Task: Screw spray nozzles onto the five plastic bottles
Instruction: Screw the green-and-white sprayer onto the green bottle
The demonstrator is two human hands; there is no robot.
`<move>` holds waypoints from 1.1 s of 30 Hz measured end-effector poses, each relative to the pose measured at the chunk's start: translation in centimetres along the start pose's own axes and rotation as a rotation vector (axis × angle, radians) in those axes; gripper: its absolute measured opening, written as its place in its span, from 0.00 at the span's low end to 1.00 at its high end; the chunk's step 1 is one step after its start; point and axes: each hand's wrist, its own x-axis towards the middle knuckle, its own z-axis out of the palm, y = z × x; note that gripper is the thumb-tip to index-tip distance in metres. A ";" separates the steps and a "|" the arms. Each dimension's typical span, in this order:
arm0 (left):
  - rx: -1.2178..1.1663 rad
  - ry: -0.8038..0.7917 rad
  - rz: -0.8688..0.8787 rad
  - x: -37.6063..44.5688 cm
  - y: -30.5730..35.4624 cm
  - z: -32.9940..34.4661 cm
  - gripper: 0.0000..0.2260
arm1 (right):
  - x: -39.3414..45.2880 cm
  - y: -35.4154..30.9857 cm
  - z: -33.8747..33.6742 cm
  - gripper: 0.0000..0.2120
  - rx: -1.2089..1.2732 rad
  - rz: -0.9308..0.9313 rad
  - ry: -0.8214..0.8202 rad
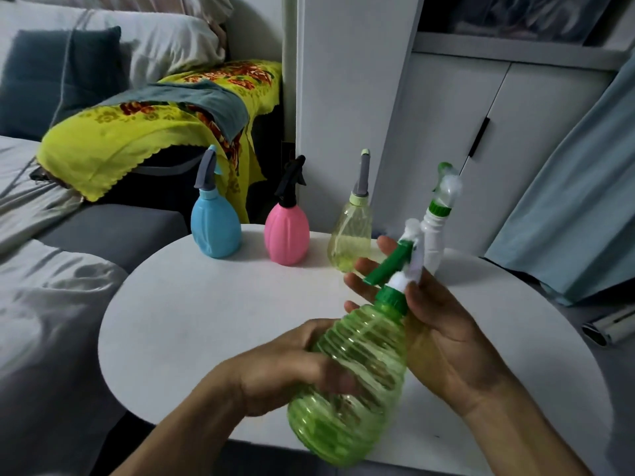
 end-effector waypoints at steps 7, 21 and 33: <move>0.178 0.181 0.062 0.3 -0.6 0.4 0.21 | 0.7 0.0 0.3 0.15 -0.254 -0.108 0.139; -0.349 0.058 -0.098 1.1 -0.8 1.4 0.31 | 0.2 -0.3 -0.6 0.17 -0.022 0.110 0.093; 0.347 0.339 0.075 1.3 -0.5 1.0 0.32 | 0.9 -1.2 0.3 0.18 -0.165 -0.056 0.433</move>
